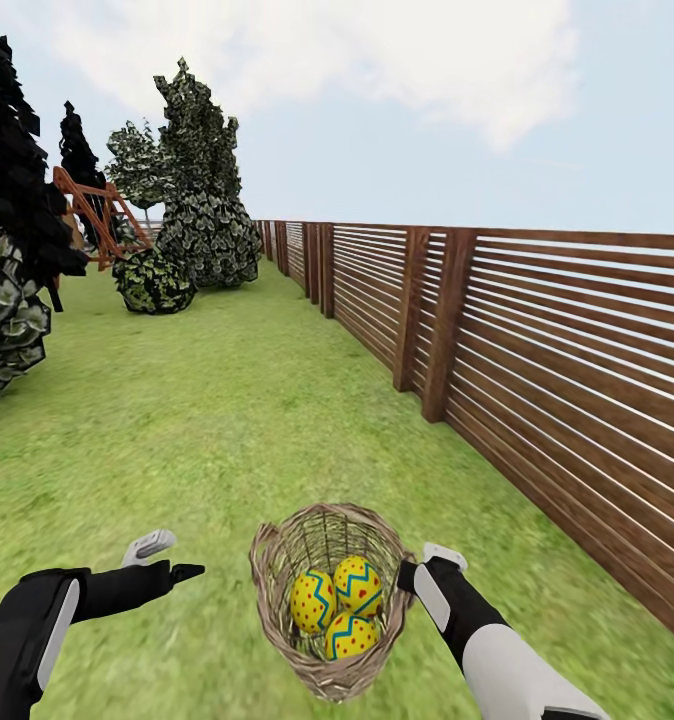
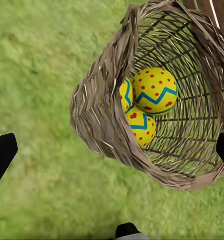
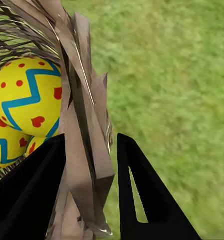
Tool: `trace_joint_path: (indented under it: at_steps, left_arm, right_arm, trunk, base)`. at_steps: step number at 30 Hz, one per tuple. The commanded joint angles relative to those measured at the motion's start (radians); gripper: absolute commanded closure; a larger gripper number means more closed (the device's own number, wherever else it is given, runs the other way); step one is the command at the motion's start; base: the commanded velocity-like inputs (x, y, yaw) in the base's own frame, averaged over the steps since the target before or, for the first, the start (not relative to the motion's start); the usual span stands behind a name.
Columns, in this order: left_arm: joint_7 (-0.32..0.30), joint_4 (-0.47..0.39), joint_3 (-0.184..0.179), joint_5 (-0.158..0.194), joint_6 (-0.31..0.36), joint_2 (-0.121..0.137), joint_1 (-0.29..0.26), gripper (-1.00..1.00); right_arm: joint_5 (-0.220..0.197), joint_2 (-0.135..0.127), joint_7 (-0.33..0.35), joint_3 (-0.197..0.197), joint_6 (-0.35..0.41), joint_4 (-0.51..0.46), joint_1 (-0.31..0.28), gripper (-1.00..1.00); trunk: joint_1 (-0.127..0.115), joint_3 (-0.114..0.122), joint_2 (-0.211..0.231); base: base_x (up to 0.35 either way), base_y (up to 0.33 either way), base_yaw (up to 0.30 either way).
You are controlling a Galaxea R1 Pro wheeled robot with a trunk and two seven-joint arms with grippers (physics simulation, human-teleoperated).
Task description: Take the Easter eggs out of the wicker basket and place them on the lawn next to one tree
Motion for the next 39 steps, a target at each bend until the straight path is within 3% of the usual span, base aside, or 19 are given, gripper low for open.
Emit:
trace_joint_path:
  at_steps: [1, 24, 39]
  left_arm:
    - [-0.006, 0.0, 0.002, -0.003, 0.007, 0.0, -0.001, -1.0]
    - [-0.006, 0.0, 0.002, -0.003, 0.007, 0.0, -0.001, -1.0]
    - [-0.006, 0.0, 0.002, -0.003, 0.007, 0.0, -0.001, -1.0]
  right_arm:
    - [-0.014, 0.001, -0.006, -0.002, 0.001, -0.003, -0.001, 1.0]
    - [-0.014, 0.001, -0.006, -0.001, 0.0, -0.002, 0.0, 1.0]
    - [-0.014, 0.001, -0.006, -0.001, 0.0, -0.002, -0.001, 1.0]
  trunk:
    - [-0.004, 0.002, 0.006]
    - [-0.092, 0.074, 0.167]
    - [-0.149, 0.121, 0.272]
  base:
    - [0.0, 0.0, 0.0]
    - [0.0, 0.0, 0.001]
    - [0.0, 0.0, 0.084]
